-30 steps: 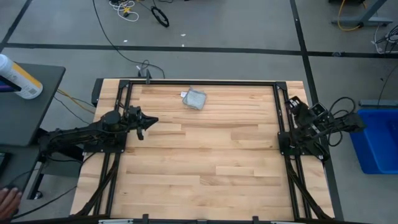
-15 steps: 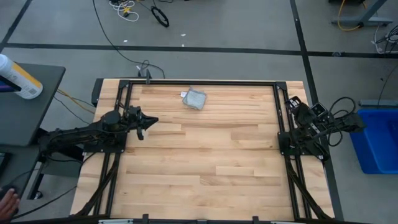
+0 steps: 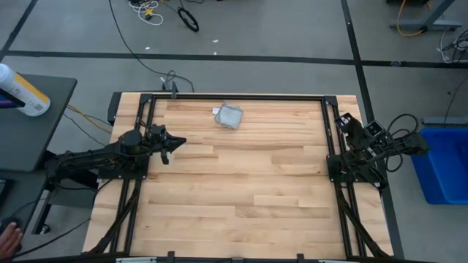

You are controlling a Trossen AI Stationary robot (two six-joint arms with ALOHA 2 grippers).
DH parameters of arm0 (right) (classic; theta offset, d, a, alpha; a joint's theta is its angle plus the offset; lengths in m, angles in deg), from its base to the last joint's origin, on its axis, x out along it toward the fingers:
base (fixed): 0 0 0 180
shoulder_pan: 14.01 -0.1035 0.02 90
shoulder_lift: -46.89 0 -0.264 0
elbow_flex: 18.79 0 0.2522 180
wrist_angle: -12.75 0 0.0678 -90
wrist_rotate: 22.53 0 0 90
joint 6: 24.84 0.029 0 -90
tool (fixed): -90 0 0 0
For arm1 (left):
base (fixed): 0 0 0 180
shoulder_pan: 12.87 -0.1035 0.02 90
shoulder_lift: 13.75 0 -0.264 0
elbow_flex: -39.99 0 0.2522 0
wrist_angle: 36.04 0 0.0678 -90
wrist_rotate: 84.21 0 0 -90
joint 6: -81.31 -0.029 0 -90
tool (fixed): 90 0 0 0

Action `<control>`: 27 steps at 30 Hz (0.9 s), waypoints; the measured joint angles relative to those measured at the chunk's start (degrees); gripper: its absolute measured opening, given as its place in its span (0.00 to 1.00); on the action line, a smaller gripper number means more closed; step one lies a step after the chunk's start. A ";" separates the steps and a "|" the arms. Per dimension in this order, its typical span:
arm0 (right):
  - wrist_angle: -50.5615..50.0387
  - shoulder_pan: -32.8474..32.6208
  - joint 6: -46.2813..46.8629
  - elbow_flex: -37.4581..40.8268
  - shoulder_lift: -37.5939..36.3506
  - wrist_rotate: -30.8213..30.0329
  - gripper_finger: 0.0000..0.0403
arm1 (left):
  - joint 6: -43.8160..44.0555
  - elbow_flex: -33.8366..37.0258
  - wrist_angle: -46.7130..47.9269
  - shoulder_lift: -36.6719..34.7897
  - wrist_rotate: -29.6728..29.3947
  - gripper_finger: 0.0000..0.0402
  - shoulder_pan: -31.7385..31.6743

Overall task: Fold microfiber towels
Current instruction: Return to Home Position

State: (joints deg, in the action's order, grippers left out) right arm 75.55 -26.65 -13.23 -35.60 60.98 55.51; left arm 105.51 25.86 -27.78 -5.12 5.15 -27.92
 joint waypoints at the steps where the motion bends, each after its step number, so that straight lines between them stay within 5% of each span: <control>1: 0.00 0.00 0.00 0.00 0.00 0.00 0.35 | 0.00 0.00 0.00 0.00 0.02 0.04 0.00; 27: 0.00 0.00 0.01 0.00 0.01 0.00 0.62 | -0.01 0.00 0.00 0.00 0.00 0.04 0.00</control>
State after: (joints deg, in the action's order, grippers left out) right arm 75.55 -26.65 -13.22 -35.60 60.99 55.51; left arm 105.50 25.86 -27.78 -5.12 5.15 -27.92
